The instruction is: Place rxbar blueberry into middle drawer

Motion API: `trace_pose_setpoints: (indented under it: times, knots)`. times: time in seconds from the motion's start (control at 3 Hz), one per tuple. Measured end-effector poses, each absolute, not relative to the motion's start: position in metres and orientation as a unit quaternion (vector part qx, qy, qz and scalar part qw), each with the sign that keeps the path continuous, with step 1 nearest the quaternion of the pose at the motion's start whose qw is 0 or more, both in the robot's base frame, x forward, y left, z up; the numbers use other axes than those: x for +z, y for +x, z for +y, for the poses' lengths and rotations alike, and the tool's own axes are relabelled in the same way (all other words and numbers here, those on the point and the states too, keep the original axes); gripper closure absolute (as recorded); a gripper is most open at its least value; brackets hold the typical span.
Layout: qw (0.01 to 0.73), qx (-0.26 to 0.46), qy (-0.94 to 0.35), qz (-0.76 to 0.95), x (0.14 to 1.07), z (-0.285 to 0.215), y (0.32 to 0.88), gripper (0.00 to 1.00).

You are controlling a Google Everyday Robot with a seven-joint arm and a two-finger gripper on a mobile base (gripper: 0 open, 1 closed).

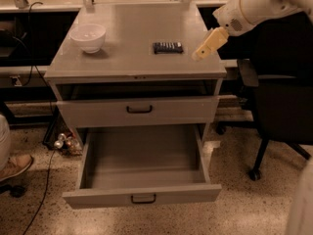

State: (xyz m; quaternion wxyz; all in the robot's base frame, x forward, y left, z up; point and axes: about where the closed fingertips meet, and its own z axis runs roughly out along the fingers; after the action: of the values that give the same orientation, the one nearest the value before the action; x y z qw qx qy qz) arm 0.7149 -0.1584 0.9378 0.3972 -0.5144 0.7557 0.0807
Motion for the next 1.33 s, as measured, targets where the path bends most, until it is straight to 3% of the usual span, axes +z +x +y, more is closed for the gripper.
trace_pose_setpoints:
  times: [0.33,1.33]
  knots:
    - [0.405,0.087,-0.481,0.773,0.919,-0.141,0.760,0.00]
    - [0.402,0.120,-0.456,0.785,0.880,-0.082,0.825,0.00]
